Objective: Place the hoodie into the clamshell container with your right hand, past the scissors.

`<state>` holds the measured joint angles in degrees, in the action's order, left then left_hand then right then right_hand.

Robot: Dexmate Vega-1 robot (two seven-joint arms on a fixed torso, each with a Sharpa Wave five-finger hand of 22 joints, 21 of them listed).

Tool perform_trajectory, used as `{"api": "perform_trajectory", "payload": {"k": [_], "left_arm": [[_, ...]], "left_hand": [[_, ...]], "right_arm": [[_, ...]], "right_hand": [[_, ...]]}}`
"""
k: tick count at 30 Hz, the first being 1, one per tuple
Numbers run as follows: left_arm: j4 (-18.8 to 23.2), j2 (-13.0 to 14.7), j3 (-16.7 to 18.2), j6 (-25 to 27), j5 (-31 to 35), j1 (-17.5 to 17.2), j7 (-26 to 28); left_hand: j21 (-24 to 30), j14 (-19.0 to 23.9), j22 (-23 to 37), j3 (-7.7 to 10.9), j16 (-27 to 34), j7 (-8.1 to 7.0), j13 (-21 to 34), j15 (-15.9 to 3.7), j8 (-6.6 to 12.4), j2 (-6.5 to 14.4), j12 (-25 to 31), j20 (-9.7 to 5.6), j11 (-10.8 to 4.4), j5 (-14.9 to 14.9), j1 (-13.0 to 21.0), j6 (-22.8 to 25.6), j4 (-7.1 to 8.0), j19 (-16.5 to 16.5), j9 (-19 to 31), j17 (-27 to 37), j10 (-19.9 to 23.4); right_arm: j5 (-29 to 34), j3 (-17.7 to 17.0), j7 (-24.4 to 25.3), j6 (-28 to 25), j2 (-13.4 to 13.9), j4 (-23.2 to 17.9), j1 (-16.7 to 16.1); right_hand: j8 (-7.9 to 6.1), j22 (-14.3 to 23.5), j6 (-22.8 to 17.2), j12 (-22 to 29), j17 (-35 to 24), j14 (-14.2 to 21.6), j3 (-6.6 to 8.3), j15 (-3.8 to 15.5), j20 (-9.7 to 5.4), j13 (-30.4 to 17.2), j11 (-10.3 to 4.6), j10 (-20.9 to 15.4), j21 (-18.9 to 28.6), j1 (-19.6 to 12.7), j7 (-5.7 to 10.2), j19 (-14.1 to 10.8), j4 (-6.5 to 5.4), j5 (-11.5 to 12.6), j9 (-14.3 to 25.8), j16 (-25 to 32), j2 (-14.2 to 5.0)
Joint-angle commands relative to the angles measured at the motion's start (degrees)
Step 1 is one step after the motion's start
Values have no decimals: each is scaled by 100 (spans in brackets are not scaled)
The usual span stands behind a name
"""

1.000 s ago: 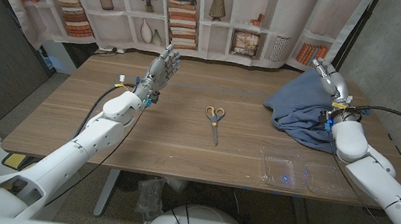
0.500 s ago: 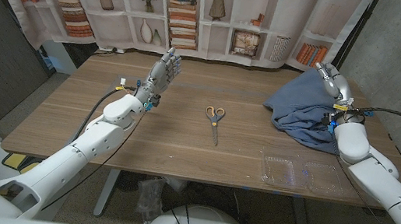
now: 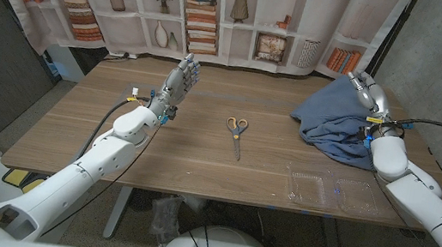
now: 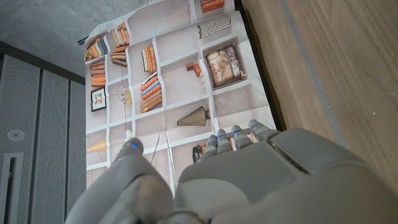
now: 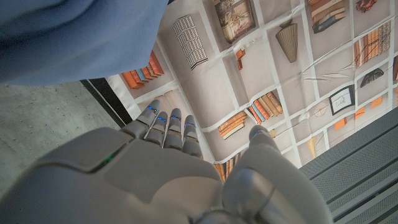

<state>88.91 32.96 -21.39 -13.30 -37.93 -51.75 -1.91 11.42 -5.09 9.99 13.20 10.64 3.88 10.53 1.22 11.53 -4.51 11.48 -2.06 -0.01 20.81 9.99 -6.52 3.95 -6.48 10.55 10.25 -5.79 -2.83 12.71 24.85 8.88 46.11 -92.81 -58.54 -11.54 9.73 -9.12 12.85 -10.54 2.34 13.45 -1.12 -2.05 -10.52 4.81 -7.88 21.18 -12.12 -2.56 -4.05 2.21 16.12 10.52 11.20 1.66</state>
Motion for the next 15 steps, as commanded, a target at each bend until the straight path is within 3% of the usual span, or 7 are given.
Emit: {"api": "perform_trajectory", "payload": {"k": [1, 11, 12, 13, 15], "left_arm": [[171, 41, 4, 53, 23, -79, 83], [159, 27, 1, 67, 12, -74, 96], [158, 27, 3, 70, 7, -77, 97], [154, 26, 3, 70, 7, -79, 99], [155, 32, 6, 78, 5, -84, 104]], "left_hand": [[-15, -49, 25, -40, 2, -41, 11, 10, -19, 16, 2, -248, 7, 30, 84, -16, 1, -41, 5, 15, -21], [-17, -52, 26, -53, 3, -48, 11, 2, -23, 22, 1, -230, 9, 31, 88, -19, 3, -50, 6, 15, -21], [-17, -50, 26, -53, 3, -48, 11, 2, -23, 23, 0, -228, 7, 31, 88, -17, 3, -51, 6, 15, -22], [-17, -51, 26, -54, 3, -49, 11, 1, -23, 23, 1, -226, 6, 31, 88, -19, 3, -51, 6, 15, -21], [-16, -50, 26, -56, 4, -51, 11, -1, -23, 24, 1, -220, 1, 31, 89, -17, 3, -52, 6, 15, -21]], "right_arm": [[283, 73, 118, -302, 153, -88, -16], [510, 190, 135, -602, 259, -184, 28], [530, 211, 134, -644, 259, -182, 43], [556, 235, 140, -653, 258, -163, 60], [574, 275, 140, -685, 243, -129, 96]], "right_hand": [[14, 34, 15, -9, -8, -26, 14, -12, -98, -15, -52, -1, -23, -79, 48, -25, 39, 45, 23, -41, 6], [23, 33, 35, -29, -5, -69, -4, -33, -61, -16, -69, 35, -74, -110, 63, -7, 81, 70, 24, -55, 55], [29, 32, 51, -38, -4, -94, -10, -40, 0, -17, -70, 55, -94, -122, 90, 8, 98, 79, 24, -63, 75], [48, 35, 112, -60, -5, -124, -27, -57, 159, -19, -124, 110, -141, -144, 165, 28, 129, 102, 25, -64, 113], [44, 37, 114, -66, -6, -168, -34, -83, 184, -20, -162, 128, -165, -157, 297, 21, 146, 119, 27, -74, 128]]}}
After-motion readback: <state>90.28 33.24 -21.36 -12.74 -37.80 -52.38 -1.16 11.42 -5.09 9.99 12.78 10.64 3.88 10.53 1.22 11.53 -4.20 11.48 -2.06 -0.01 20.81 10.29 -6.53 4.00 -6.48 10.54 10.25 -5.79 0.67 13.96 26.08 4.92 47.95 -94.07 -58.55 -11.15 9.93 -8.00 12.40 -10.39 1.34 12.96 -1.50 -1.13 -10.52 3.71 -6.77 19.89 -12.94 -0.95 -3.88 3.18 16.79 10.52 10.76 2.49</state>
